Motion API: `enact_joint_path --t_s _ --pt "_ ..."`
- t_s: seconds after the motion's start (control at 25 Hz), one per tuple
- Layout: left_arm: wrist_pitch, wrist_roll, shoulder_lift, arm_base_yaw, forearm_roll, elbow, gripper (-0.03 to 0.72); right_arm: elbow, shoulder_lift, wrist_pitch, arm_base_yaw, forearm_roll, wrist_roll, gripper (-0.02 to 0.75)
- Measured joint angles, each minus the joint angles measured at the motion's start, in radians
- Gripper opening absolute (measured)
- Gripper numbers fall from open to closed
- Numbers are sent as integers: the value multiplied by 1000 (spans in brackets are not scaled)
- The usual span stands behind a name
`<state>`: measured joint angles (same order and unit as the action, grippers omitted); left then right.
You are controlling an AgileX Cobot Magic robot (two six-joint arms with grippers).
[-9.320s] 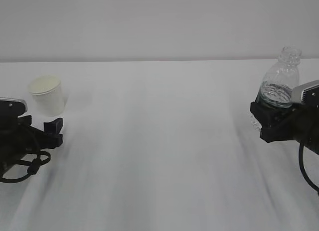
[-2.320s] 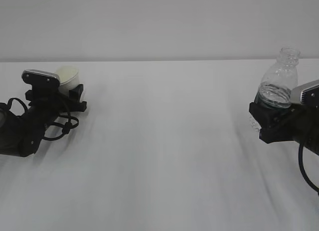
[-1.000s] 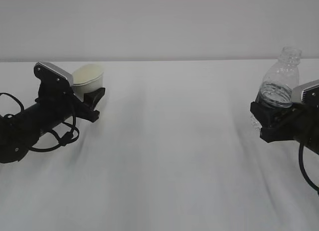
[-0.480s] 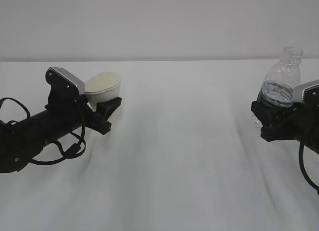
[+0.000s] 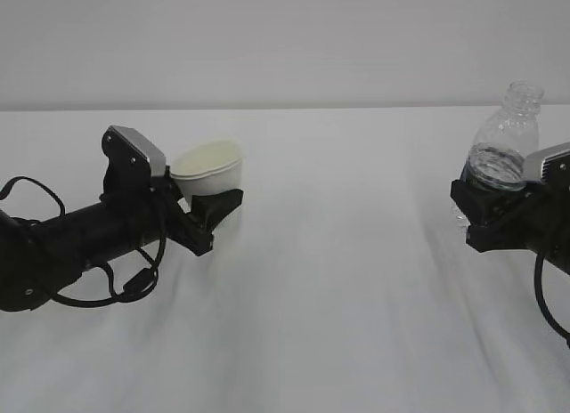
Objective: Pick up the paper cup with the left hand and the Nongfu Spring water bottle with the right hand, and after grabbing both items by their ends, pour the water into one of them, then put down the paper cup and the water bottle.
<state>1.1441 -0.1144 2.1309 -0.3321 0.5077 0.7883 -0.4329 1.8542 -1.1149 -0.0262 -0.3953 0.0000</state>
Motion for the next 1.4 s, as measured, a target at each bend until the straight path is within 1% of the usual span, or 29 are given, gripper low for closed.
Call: enact_joint_path --t_s 0.12,0.32,0.4,0.56,0.68,0.8,0.88,1.08,1.24,1.4 --pt "0 -35 0 -1 58 0 432 0 0 0 0 0 0 456" --pt "0 -75 0 -3 207 0 432 0 0 0 0 0 0 456" --pt "0 -102 0 -14 232 0 432 0 0 0 0 0 0 456" --pt "0 -120 0 -72 251 0 432 0 0 0 0 1 0 456" --pt "0 -121 0 -134 255 2 432 0 0 0 0 1 0 456" --pt "0 -129 0 -188 257 29 432 0 0 0 0 1 0 456" --pt "0 -141 0 -209 257 52 432 0 0 0 0 -3 0 456" --pt "0 -194 0 -223 259 112 432 0 0 0 0 -29 0 456" --pt "-5 -253 0 -223 301 169 432 0 0 0 0 -44 0 456" --pt "-30 -283 0 -223 332 197 432 8 -17 0 0 -46 0 456"
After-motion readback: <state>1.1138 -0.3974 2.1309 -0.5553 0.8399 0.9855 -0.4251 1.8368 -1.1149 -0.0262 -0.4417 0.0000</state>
